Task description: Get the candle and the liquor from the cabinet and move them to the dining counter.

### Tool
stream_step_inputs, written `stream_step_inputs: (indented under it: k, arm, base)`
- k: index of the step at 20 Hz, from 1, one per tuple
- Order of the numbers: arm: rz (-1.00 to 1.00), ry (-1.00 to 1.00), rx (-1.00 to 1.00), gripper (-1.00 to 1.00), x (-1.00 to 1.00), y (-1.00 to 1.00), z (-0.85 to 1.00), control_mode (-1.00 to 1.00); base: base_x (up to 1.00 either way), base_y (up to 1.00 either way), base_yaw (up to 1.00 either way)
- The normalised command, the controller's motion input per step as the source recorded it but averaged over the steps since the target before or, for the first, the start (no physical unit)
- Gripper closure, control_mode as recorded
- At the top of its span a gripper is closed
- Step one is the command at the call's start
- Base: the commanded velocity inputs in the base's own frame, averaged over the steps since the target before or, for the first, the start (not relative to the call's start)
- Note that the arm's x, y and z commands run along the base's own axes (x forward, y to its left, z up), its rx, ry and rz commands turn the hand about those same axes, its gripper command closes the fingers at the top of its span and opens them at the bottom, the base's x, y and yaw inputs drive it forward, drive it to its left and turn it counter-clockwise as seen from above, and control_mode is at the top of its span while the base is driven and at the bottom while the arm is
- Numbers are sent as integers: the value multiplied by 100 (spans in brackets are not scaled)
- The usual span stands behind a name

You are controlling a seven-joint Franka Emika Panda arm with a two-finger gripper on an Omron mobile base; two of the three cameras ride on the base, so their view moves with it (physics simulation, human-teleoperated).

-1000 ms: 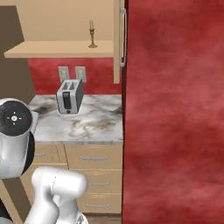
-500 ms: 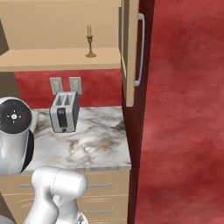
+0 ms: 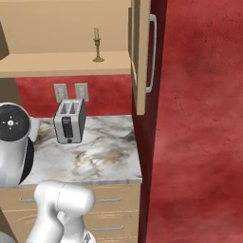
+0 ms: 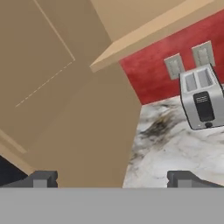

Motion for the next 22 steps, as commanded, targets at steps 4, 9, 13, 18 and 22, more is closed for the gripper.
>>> stream_step_inputs:
  k: [4,9,13,18,22]
  arm:
    - [-15,0,-10,-100,1,-6,35,-100]
    - [-20,1,-8,-100,0,-33,35,-100]
    - [-26,2,-7,-100,2,-21,16,-100]
    - [-25,2,-9,-100,10,-7,5,-100]
    - [-21,-3,-15,-100,11,-22,9,-100]
  base:
    - [0,0,0]
    - [0,0,0]
    - [0,0,0]
    - [0,0,0]
    - [0,0,0]
